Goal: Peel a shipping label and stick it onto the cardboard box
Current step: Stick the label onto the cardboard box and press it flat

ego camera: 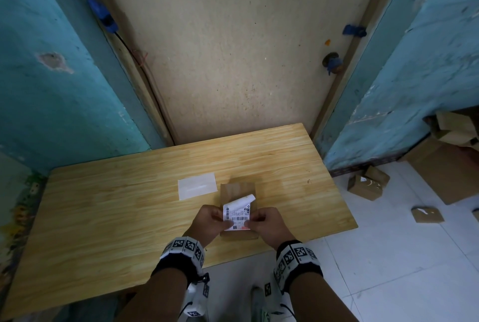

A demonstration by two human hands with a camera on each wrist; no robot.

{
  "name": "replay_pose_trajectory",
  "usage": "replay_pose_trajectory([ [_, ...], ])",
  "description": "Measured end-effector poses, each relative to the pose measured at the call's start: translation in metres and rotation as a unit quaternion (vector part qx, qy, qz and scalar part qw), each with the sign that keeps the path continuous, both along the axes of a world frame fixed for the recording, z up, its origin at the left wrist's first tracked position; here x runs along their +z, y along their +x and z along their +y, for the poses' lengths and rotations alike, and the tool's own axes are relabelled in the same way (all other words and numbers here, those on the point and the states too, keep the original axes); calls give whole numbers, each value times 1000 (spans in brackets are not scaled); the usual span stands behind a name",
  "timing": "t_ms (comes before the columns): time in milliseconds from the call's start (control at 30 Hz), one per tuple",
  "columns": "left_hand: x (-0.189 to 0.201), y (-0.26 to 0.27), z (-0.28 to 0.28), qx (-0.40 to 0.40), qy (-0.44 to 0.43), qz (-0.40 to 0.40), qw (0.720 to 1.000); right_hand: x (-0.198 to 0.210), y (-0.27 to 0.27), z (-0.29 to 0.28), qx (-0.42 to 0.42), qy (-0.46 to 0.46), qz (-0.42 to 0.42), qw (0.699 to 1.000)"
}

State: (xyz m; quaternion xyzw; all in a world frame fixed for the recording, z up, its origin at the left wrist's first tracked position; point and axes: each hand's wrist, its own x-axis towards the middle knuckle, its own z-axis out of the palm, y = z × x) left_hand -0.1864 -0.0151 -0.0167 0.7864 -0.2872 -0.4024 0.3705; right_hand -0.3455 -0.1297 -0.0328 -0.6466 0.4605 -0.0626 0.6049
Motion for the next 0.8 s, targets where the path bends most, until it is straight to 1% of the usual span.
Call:
replay_pose_trajectory([
  [67,-2,0,0,-2,6,-7,1000,-2,0,0,-2,-10,3,1000],
  [200,-7,4,0,-4,25,5,1000,0,2,3,-2,-45,10,999],
  [267,-5,4,-1,-7,32,10,999,0,3,3,3,-70,12,997],
  [367,3,0,-1,-9,21,-7,1000,-6,6,3,9,-94,24,995],
  [467,-4,4,1,8,-15,-12,1000,-12,8,5,7,-101,42,994],
  [600,-12,10,-1,8,-23,-31,999,-11,1,1,-32,-95,58,993],
  [700,-18,8,0,6,-37,-67,997,-10,-3,0,-12,-89,34,995],
  [800,-20,4,5,21,-46,-69,996,-14,-4,4,-5,-94,17,995],
])
